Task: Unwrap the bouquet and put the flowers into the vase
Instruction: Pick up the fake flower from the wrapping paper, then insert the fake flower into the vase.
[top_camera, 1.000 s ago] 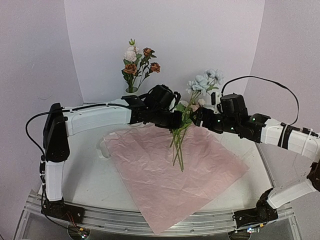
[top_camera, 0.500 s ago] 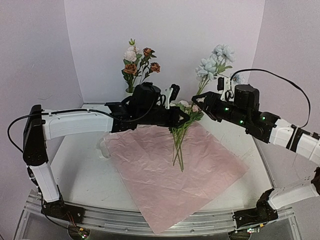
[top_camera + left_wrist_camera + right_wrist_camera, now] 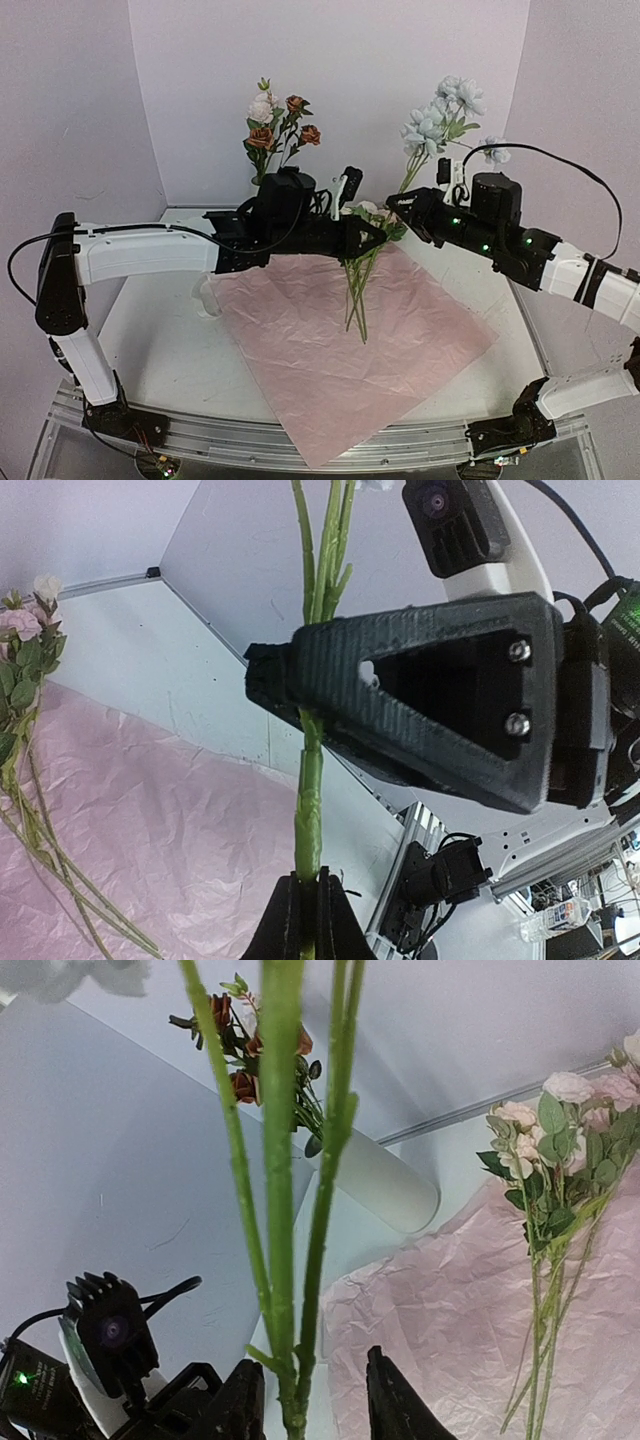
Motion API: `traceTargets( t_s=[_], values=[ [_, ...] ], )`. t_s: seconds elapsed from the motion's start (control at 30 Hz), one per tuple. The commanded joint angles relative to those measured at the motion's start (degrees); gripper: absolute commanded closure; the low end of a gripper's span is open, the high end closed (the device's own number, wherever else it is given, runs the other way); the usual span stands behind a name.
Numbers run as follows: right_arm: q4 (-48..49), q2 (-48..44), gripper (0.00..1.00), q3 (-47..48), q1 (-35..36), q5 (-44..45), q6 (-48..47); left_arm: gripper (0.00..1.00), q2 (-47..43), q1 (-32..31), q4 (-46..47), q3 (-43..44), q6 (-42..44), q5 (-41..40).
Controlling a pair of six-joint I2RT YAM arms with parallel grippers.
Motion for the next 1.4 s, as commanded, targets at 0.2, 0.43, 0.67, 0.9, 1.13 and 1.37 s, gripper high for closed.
traceTargets(
  t_s=[0.2,0.43,0.67,0.9,1.13,1.37],
  values=[
    [5.68,-2.28,1.00,-1.55,-0.23,-3.09,-0.91,0.88,-3.55,-0.54,5.05,-0.74,1.16,0.14],
    [5.38,-3.72,1.00,-3.52,-0.22,-7.02,-10.11,0.29,-7.47,-0.50,5.05,-4.11,1.00,-4.39],
    [3.49,-3.46,1.00,-5.07,-0.22,-16.88,-20.34,0.28,-8.68,0.66,5.40,-4.09,-0.23,-4.76],
    [4.04,-4.17,1.00,-5.59,-0.22,-22.72,-23.53,0.35,-6.47,1.01,5.83,-1.59,-0.99,-2.91],
    [4.43,-3.96,1.00,-6.14,-0.22,-24.00,-22.87,0.39,-4.60,1.01,6.61,0.48,-1.11,0.17],
    [4.92,-3.26,1.00,-6.29,-0.13,-25.22,-22.40,0.45,-2.99,1.02,7.04,1.87,-1.65,0.75]
  ],
)
